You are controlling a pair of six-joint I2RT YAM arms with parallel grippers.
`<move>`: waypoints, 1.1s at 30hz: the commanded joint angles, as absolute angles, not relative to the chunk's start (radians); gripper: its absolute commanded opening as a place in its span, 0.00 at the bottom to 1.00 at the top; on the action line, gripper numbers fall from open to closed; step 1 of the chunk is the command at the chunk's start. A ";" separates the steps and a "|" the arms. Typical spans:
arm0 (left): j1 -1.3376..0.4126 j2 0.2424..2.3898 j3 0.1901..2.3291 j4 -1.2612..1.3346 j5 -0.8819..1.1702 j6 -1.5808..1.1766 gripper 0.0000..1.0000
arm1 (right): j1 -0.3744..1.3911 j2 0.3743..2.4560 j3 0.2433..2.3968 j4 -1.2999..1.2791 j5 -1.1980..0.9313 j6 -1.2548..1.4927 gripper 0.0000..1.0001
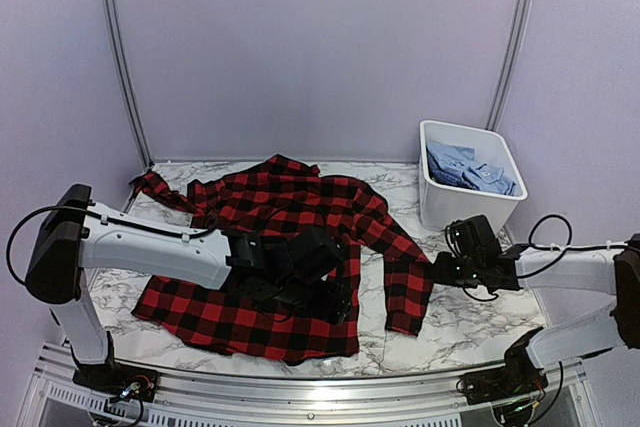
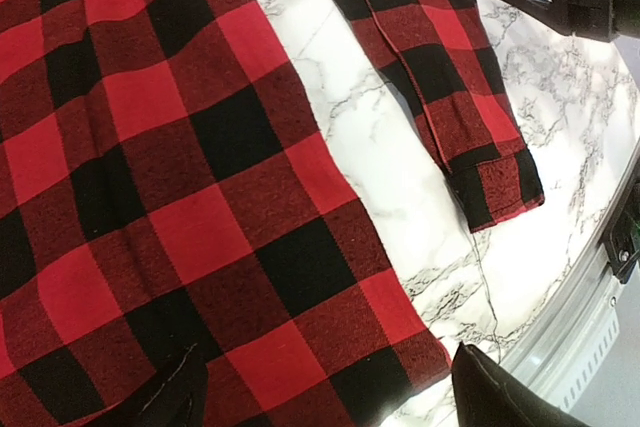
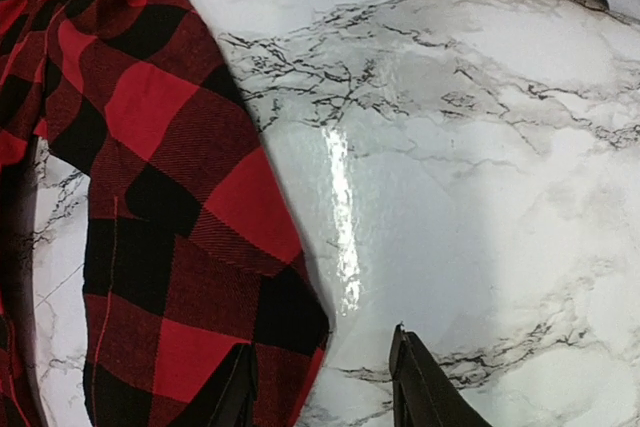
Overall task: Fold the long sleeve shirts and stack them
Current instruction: Pick up the sleeve from the center of the board, then place the sleeve at the center of the board.
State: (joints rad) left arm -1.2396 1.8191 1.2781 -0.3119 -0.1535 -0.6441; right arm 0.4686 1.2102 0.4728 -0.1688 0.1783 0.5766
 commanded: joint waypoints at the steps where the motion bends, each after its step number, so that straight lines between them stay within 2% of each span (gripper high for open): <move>1: -1.243 1.847 1.321 -0.334 -0.138 -0.630 0.87 | 0.438 1.278 0.454 -0.021 0.146 0.571 0.39; 7: -1.242 1.838 1.321 -0.338 -0.160 -0.627 0.87 | 0.439 1.416 0.531 0.024 0.102 0.558 0.26; 11: -1.243 1.828 1.313 -0.339 -0.178 -0.629 0.87 | 0.444 1.442 0.619 -0.079 0.166 0.528 0.01; 12: -1.243 1.822 1.307 -0.340 -0.186 -0.630 0.87 | 0.453 1.437 0.645 -0.112 0.196 0.520 0.00; 19: -1.219 1.760 1.255 -0.341 -0.248 -0.652 0.88 | 0.624 1.434 0.860 -0.321 0.412 0.481 0.00; 24: -1.177 1.714 1.200 -0.339 -0.258 -0.692 0.87 | 0.824 1.590 1.028 -0.451 0.519 0.514 0.00; 31: -1.121 1.665 1.126 -0.338 -0.252 -0.723 0.88 | 0.987 1.833 1.167 -0.369 0.362 0.575 0.00; 33: -1.116 1.653 1.104 -0.338 -0.251 -0.728 0.88 | 0.991 1.834 1.162 -0.322 0.291 0.589 0.09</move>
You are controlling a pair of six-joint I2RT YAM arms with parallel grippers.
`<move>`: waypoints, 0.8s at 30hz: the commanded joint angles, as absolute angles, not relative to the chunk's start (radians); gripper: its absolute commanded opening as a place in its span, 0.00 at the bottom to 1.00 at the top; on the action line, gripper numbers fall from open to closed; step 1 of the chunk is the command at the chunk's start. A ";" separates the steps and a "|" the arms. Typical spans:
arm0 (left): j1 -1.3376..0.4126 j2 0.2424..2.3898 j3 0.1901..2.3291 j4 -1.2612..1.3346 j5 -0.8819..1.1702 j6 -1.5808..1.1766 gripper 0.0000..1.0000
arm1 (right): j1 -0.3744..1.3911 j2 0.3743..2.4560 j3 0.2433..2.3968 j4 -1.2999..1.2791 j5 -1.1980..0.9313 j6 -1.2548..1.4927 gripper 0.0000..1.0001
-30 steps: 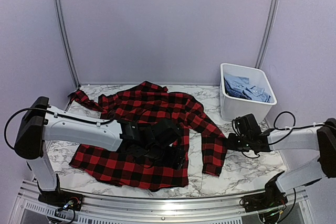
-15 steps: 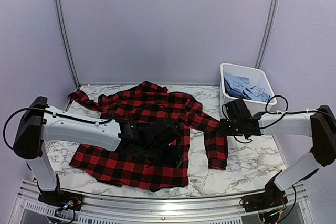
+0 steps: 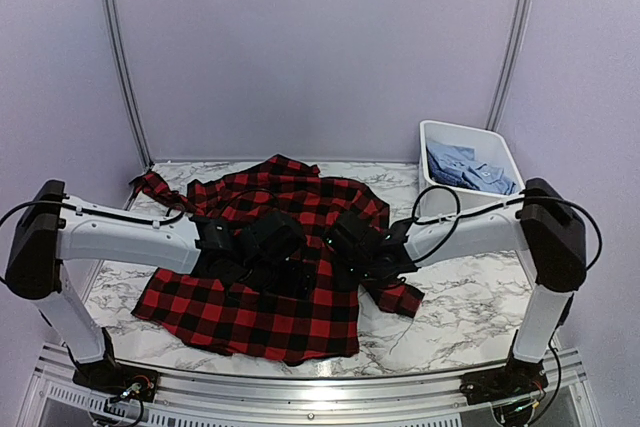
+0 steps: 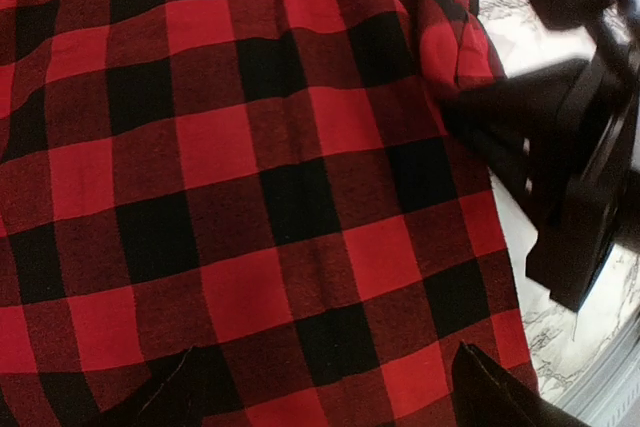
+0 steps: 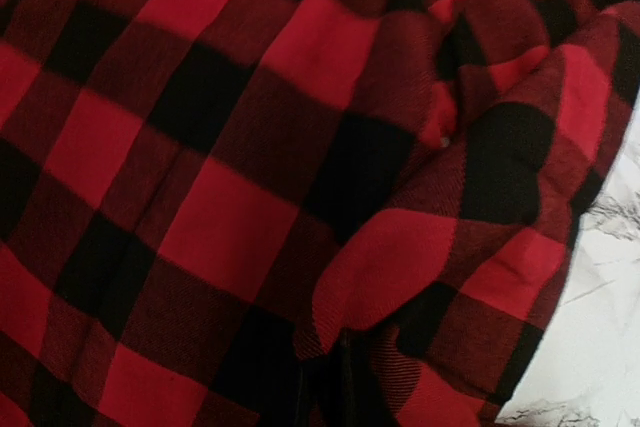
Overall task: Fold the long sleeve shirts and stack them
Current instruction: Place the sleeve at the center of the board, then pick up the sleeve from the center of the board.
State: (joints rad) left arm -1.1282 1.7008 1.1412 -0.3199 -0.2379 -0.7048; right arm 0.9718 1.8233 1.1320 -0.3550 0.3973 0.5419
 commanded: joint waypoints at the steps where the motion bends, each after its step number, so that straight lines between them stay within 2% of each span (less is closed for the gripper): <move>1: -1.114 1.650 1.095 -0.338 -0.251 -0.730 0.88 | 0.991 1.822 1.150 -0.292 0.260 0.594 0.15; 5: -1.110 1.645 1.079 -0.335 -0.248 -0.731 0.88 | 0.990 1.747 1.112 -0.252 0.208 0.605 0.33; 9: -1.110 1.653 1.081 -0.328 -0.241 -0.729 0.88 | 0.982 1.620 1.022 -0.279 0.251 0.630 0.48; 16: -1.109 1.677 1.103 -0.321 -0.225 -0.711 0.88 | 0.933 1.349 0.794 -0.371 0.336 0.762 0.49; 24: -1.109 1.696 1.127 -0.321 -0.209 -0.709 0.88 | 0.861 1.080 0.523 -0.371 0.301 0.908 0.45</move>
